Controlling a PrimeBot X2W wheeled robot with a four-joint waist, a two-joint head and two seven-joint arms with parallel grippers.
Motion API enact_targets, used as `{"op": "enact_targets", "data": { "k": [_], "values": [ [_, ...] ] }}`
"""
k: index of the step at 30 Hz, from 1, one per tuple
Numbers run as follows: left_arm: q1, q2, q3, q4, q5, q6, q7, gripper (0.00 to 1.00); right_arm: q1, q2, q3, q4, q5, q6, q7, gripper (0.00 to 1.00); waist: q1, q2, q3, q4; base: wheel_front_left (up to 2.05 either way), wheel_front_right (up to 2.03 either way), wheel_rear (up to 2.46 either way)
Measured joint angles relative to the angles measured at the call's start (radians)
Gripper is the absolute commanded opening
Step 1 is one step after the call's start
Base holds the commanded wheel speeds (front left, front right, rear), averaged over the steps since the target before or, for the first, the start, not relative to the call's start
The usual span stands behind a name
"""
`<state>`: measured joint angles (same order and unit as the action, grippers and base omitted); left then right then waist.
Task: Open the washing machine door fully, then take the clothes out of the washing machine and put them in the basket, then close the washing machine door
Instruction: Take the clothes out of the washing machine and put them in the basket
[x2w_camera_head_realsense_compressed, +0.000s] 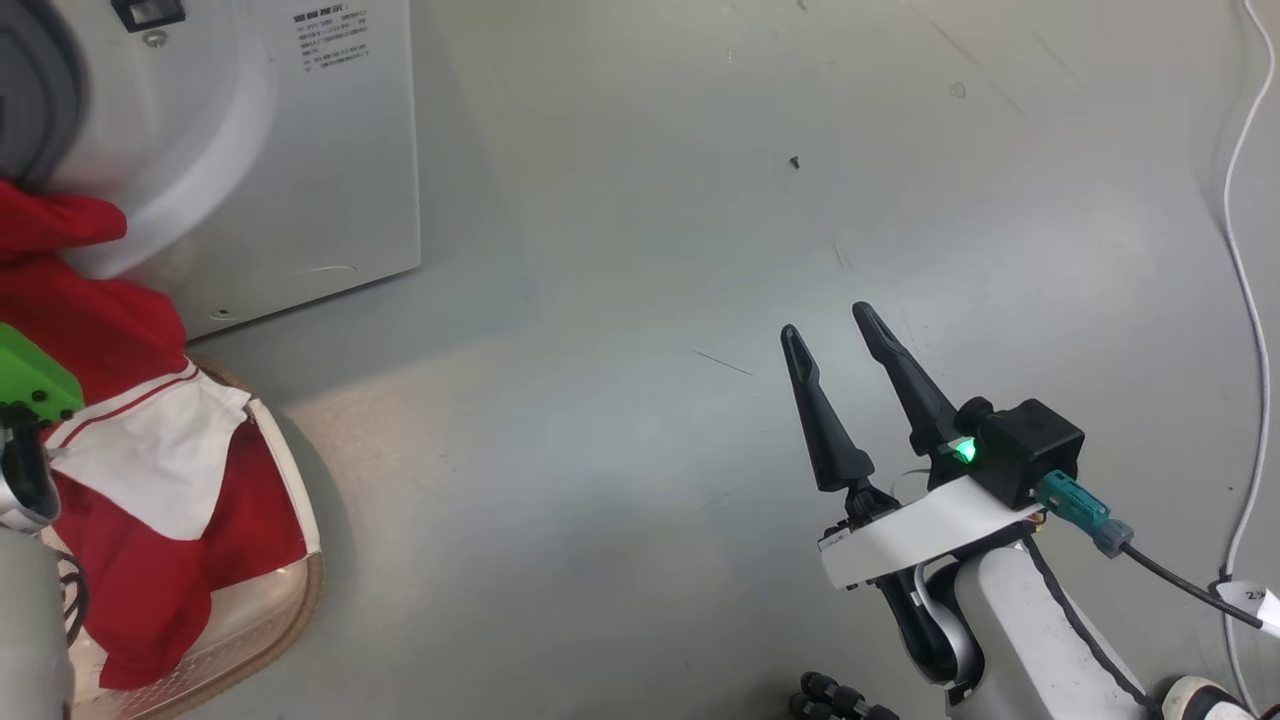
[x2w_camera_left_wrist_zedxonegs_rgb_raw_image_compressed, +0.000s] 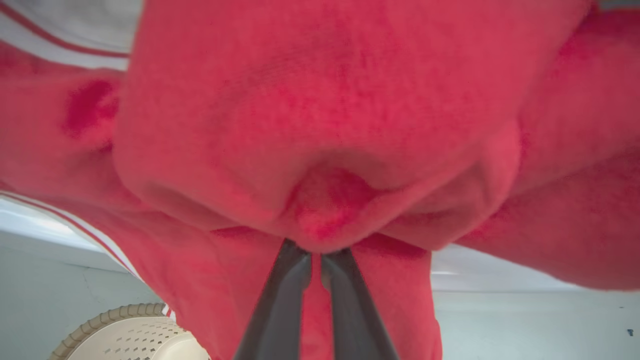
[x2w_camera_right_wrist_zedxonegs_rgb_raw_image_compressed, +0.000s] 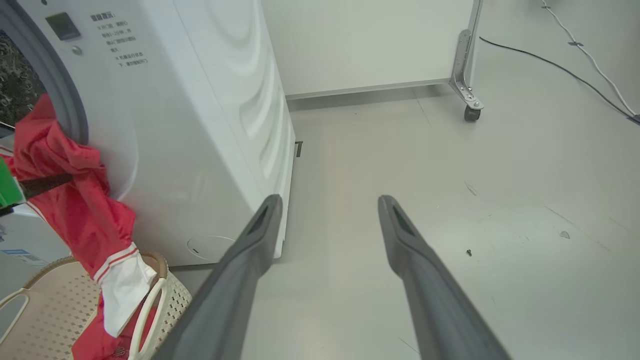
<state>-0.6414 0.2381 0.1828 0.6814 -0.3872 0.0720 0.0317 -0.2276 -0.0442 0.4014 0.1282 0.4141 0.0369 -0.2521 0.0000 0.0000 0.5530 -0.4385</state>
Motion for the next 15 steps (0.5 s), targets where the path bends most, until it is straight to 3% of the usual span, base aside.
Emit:
{"op": "enact_targets", "data": {
  "k": [15],
  "values": [
    [0.018,-0.057,-0.056,0.055,0.006,-0.066,-0.134,0.0,0.0,-0.001,-0.03,0.031,-0.039,-0.004,0.0,1.0,0.0,0.0,-0.082,0.065,0.0,0.0,0.0]
  ]
}}
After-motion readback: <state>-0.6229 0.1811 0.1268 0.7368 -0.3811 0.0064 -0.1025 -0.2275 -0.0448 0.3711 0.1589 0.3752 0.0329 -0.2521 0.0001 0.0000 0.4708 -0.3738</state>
